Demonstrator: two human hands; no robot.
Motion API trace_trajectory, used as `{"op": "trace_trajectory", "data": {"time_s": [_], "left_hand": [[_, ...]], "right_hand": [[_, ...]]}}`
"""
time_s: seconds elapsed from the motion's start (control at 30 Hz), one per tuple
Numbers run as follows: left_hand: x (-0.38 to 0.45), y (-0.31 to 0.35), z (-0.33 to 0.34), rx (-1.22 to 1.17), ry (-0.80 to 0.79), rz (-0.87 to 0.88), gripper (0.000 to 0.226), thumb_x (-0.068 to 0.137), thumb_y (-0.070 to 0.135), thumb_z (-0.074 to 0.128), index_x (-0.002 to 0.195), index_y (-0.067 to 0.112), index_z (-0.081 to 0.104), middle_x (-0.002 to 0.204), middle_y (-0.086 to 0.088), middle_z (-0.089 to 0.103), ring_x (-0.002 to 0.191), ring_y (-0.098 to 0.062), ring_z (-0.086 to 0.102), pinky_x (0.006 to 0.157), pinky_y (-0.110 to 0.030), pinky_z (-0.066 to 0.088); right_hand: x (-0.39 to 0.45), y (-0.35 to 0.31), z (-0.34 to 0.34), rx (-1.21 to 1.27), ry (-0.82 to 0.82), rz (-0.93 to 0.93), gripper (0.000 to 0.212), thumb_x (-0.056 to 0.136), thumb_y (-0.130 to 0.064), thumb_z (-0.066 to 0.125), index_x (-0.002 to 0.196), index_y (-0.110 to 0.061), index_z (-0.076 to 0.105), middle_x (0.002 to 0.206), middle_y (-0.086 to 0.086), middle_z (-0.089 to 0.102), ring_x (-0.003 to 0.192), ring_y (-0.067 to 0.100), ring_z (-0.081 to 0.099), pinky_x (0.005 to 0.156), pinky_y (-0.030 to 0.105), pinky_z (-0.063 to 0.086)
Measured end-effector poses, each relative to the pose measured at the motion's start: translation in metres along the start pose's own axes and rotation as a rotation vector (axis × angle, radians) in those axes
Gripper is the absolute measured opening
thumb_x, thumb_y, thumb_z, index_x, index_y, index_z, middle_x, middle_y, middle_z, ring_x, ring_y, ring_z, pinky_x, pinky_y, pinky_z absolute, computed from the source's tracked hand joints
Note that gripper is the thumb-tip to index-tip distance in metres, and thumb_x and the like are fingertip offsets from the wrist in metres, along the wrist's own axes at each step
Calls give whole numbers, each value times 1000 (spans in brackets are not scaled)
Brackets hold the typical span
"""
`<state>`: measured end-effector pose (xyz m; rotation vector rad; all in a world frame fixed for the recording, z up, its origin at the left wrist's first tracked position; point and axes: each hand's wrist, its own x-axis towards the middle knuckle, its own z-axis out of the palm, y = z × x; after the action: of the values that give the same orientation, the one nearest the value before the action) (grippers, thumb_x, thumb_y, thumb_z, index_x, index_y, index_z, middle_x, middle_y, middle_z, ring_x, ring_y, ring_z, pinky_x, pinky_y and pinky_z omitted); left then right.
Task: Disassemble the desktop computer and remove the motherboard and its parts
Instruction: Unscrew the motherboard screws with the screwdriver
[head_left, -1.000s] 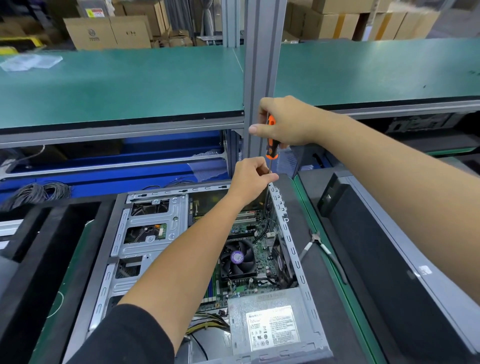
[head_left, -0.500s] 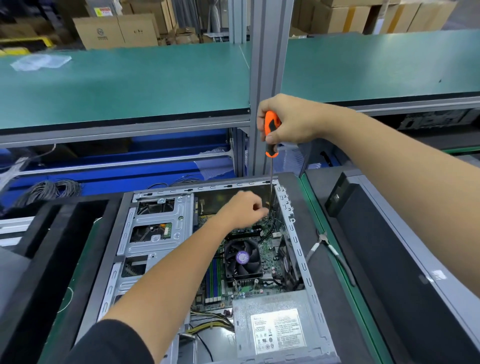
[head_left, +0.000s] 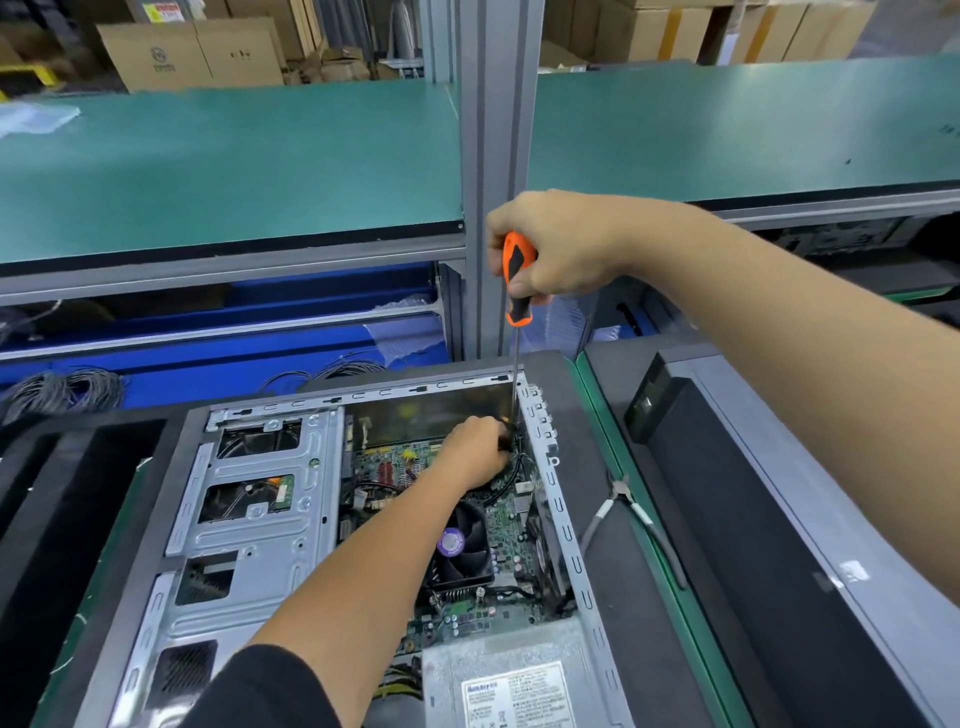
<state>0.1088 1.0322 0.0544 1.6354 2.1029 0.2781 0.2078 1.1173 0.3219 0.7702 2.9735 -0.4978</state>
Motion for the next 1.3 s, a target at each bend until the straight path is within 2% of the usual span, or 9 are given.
{"op": "trace_trajectory", "data": {"time_s": [0.2, 0.27, 0.33, 0.4, 0.63, 0.83, 1.03, 1.13, 1.3], "left_hand": [[8, -4, 6, -43, 51, -11, 21, 83, 16, 65, 103, 15, 73, 98, -13, 71, 91, -34, 64, 76, -36, 52], [10, -5, 10, -41, 73, -16, 22, 84, 16, 65, 104, 14, 73, 98, -13, 71, 91, -34, 64, 76, -36, 52], [12, -5, 14, -13, 96, -6, 24, 84, 17, 65, 107, 14, 71, 98, -14, 71, 94, -36, 62, 72, -35, 49], [13, -4, 16, 16, 113, -6, 25, 85, 19, 65, 109, 14, 70, 100, -15, 70, 96, -38, 61, 70, -35, 45], [17, -8, 18, -10, 101, -6, 19, 87, 24, 67, 102, 15, 73, 98, -11, 72, 92, -35, 63, 70, -33, 46], [21, -9, 20, 7, 109, 5, 19, 87, 27, 68, 93, 10, 73, 90, -11, 71, 84, -33, 64, 67, -37, 51], [22, -11, 20, 18, 108, 18, 21, 87, 29, 67, 98, 11, 73, 91, -9, 72, 85, -31, 64, 66, -34, 48], [21, -10, 19, 67, 81, 41, 22, 90, 29, 64, 100, 10, 68, 93, -11, 70, 87, -32, 63, 65, -34, 45], [19, -9, 20, 176, 71, 98, 26, 94, 30, 56, 102, 6, 62, 97, -16, 66, 87, -38, 61, 65, -36, 41]], "right_hand": [[7, -1, -11, 85, -153, 8, 14, 84, -4, 65, 88, -18, 63, 80, 3, 70, 68, 18, 70, 54, 22, 49], [6, -1, -9, 100, -117, 23, 6, 88, -17, 65, 87, -15, 60, 76, 4, 70, 60, 16, 70, 54, 25, 52], [6, -1, -6, -11, -50, 21, 27, 92, -40, 61, 87, -15, 53, 69, 2, 67, 52, 17, 69, 54, 27, 51], [5, 0, -5, -67, -26, 20, 36, 93, -47, 57, 86, -13, 49, 66, 3, 65, 47, 19, 68, 51, 27, 49], [5, 5, -7, -11, 13, -23, 26, 85, -30, 72, 94, -18, 50, 75, -5, 66, 56, 9, 68, 63, 33, 55], [4, 9, -7, -38, 24, -52, 26, 81, -19, 72, 99, -22, 54, 86, -12, 55, 73, 6, 53, 63, 26, 44], [5, 12, -7, 37, 27, -41, 19, 90, -32, 65, 98, -20, 53, 82, -6, 64, 66, 11, 69, 66, 31, 54], [6, 8, -6, 50, 23, -32, 25, 92, -44, 60, 91, -20, 51, 74, -5, 68, 59, 9, 70, 61, 27, 52], [6, 3, -2, 17, 65, -52, 23, 92, -34, 64, 94, -17, 50, 74, -3, 68, 57, 9, 69, 59, 26, 53]]}}
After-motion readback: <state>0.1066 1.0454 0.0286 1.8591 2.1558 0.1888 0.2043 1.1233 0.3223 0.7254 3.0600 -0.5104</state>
